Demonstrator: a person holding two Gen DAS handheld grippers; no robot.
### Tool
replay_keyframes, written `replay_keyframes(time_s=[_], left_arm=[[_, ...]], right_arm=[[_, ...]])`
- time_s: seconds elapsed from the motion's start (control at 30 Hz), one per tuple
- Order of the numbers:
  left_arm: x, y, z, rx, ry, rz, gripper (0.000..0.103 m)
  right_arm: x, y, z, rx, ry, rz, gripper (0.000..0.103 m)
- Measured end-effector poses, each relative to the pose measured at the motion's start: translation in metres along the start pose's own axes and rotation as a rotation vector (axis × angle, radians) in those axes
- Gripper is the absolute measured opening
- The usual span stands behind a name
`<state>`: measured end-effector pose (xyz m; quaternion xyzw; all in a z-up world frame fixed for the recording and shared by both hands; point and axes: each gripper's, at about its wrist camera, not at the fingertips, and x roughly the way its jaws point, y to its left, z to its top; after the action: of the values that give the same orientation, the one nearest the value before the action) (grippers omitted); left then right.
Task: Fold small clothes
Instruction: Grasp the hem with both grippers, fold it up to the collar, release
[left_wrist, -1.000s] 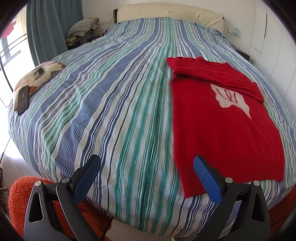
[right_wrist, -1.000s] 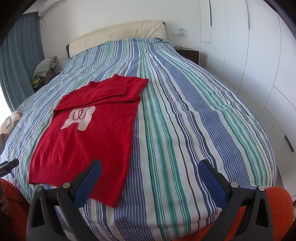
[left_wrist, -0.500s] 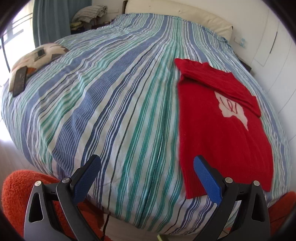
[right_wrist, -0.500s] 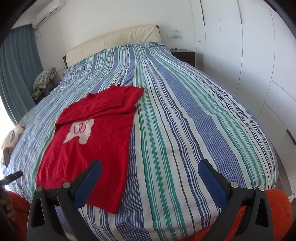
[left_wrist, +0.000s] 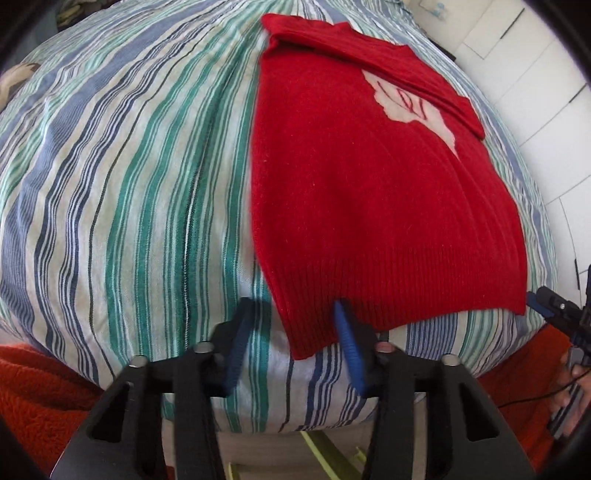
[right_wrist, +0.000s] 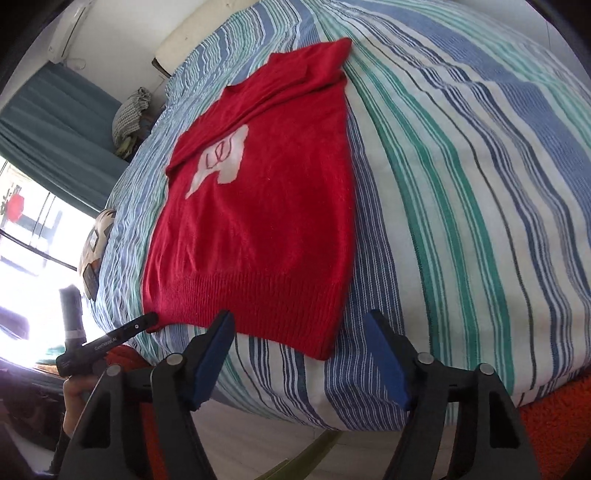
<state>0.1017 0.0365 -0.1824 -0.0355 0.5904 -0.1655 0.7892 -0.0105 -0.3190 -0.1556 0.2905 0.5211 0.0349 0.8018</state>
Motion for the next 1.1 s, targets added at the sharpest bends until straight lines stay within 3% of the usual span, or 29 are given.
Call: replay_keyframes(time_s=[0.03, 0.07, 0.1, 0.27, 0.43, 0.6, 0.8, 0.9, 0.97, 1.0, 1.03, 1.07, 1.1], left_arm=[[0.002, 0.0, 0.001, -0.007, 0.015, -0.014, 0.004], [0.001, 0.001, 0.001, -0.025, 0.016, -0.016, 0.003], [0.0, 0.002, 0.001, -0.038, 0.013, -0.025, 0.003], [-0.037, 0.008, 0.013, -0.125, -0.058, -0.156, 0.002], [-0.067, 0.005, 0.086, -0.15, -0.175, -0.25, 0.002], [-0.059, 0.002, 0.191, -0.149, -0.283, -0.217, 0.002], [-0.007, 0.005, 0.302, -0.168, -0.294, -0.129, 0.002], [0.027, 0.003, 0.341, -0.166, -0.278, -0.069, 0.004], [0.052, 0.006, 0.36, -0.183, -0.268, 0.004, 0.021], [0.062, 0.01, 0.369, -0.198, -0.254, 0.045, 0.03], [0.068, 0.015, 0.374, -0.217, -0.239, 0.078, 0.052], [0.07, 0.023, 0.377, -0.236, -0.238, 0.101, 0.06], [0.067, 0.03, 0.377, -0.25, -0.255, 0.115, 0.06]], right_arm=[[0.009, -0.002, 0.0, 0.011, 0.026, -0.008, 0.043], [0.017, -0.003, -0.001, 0.018, 0.049, -0.024, 0.009], [0.019, -0.004, -0.001, 0.022, 0.054, -0.034, 0.005], [-0.017, 0.005, 0.014, 0.015, -0.06, 0.022, 0.004], [-0.042, 0.018, 0.074, -0.007, -0.179, 0.079, 0.004], [-0.031, 0.03, 0.168, -0.037, -0.288, 0.079, 0.004], [0.023, 0.039, 0.284, -0.067, -0.312, 0.03, 0.004], [0.058, 0.03, 0.326, -0.049, -0.324, 0.017, 0.005], [0.08, 0.018, 0.346, -0.014, -0.336, 0.031, 0.008], [0.091, 0.01, 0.353, 0.015, -0.33, 0.019, 0.018], [0.097, 0.004, 0.357, 0.05, -0.331, -0.018, 0.025], [0.099, -0.002, 0.359, 0.083, -0.344, -0.044, 0.04], [0.094, -0.008, 0.358, 0.104, -0.364, -0.047, 0.045]])
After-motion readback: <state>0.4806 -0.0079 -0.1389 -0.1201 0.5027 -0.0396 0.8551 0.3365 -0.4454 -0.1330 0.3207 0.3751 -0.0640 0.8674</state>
